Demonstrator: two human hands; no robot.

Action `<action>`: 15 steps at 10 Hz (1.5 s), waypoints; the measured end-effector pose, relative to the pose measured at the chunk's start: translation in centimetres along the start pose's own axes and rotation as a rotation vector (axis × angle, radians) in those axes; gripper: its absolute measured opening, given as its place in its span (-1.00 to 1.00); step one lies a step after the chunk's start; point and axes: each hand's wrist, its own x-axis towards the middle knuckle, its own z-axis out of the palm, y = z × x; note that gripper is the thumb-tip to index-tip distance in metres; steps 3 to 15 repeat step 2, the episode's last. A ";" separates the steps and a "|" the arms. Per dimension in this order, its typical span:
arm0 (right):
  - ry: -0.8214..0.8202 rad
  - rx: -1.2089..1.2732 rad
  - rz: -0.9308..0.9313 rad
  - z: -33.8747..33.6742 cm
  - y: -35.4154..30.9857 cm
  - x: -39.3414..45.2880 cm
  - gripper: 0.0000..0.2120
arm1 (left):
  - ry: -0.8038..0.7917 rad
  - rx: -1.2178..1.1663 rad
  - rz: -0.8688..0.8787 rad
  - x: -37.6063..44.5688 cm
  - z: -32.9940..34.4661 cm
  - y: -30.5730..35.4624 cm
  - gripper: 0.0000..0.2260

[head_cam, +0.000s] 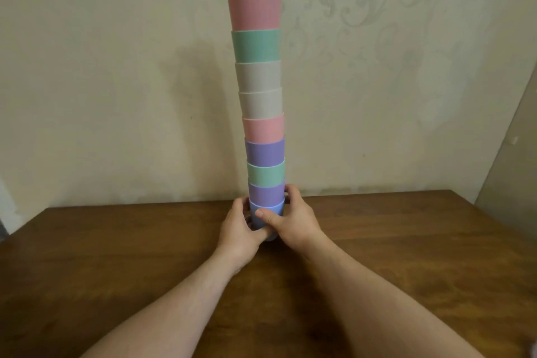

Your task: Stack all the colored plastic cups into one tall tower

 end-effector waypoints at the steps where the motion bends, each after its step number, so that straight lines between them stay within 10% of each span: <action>1: 0.029 -0.017 -0.003 0.2 -0.2 -0.4 -0.42 | -0.024 0.029 0.019 0.0 0.0 -0.3 -0.27; 15: 0.007 -0.005 0.006 0.3 -0.6 -0.5 -0.23 | -0.072 0.111 0.077 0.0 0.0 -0.7 -0.15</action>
